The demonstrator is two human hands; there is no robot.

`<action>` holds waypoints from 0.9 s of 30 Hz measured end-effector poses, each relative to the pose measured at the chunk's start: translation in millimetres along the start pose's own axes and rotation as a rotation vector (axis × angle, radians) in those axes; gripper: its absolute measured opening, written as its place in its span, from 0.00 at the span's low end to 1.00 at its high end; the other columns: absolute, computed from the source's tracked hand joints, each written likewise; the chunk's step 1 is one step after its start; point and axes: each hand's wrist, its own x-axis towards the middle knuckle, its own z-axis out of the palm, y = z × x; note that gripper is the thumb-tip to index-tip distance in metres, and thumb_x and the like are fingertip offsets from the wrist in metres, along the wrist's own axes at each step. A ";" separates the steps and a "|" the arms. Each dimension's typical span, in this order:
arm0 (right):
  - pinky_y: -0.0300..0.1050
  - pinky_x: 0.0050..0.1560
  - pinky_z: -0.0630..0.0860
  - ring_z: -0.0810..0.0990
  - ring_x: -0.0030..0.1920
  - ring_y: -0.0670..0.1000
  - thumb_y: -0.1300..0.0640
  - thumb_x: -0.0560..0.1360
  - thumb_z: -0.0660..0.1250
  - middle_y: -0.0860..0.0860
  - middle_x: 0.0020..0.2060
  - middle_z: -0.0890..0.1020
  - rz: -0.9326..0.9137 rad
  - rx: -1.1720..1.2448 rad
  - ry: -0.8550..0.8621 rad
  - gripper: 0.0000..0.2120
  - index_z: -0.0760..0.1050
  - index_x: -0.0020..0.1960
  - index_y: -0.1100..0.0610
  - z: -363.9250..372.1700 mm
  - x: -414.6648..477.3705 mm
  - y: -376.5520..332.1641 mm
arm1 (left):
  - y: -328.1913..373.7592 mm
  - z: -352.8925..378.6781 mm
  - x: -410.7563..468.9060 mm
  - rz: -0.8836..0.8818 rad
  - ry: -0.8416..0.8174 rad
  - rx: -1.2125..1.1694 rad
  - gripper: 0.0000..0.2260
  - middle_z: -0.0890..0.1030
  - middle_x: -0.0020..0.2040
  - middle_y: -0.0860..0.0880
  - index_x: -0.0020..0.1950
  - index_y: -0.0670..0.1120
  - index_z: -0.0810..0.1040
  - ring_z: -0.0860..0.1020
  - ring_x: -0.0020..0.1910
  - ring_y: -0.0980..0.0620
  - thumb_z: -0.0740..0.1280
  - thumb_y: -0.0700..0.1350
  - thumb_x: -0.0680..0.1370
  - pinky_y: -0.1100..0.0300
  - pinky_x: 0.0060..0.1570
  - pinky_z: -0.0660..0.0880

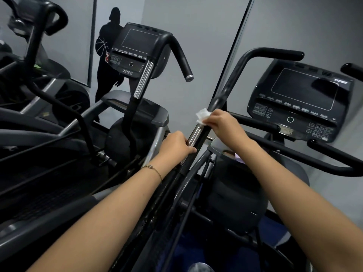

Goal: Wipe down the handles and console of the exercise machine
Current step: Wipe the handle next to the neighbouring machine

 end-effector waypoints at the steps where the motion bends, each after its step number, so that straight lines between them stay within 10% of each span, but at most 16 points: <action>1: 0.46 0.46 0.70 0.76 0.49 0.59 0.61 0.76 0.64 0.58 0.48 0.79 -0.015 -0.017 0.005 0.09 0.81 0.52 0.60 1.1 1.3 -1.7 | 0.4 -0.6 0.2 -0.001 0.002 -0.003 0.13 0.80 0.38 0.46 0.44 0.39 0.81 0.78 0.39 0.48 0.73 0.49 0.72 0.59 0.38 0.73; 17: 0.49 0.38 0.75 0.78 0.41 0.60 0.61 0.74 0.65 0.58 0.42 0.80 -0.185 0.070 -0.153 0.08 0.82 0.48 0.61 12.5 -38.5 -19.8 | -0.5 -2.1 -7.4 -0.002 -0.021 -0.001 0.14 0.83 0.49 0.44 0.54 0.42 0.80 0.80 0.46 0.48 0.73 0.48 0.72 0.56 0.46 0.78; 23: 0.47 0.54 0.72 0.75 0.52 0.57 0.56 0.79 0.61 0.57 0.51 0.77 -0.022 0.025 -0.073 0.12 0.79 0.55 0.61 3.7 -10.8 -18.5 | -7.0 0.2 -22.9 -0.068 -0.030 0.083 0.15 0.83 0.47 0.44 0.51 0.40 0.81 0.81 0.48 0.47 0.74 0.49 0.70 0.53 0.51 0.79; 27: 0.44 0.47 0.67 0.73 0.52 0.58 0.64 0.76 0.63 0.57 0.50 0.76 -0.258 0.036 -0.157 0.12 0.77 0.58 0.61 22.4 -38.1 -31.7 | -9.1 3.4 -26.4 -0.114 0.005 0.047 0.16 0.82 0.45 0.46 0.51 0.40 0.80 0.80 0.47 0.47 0.74 0.50 0.70 0.53 0.51 0.78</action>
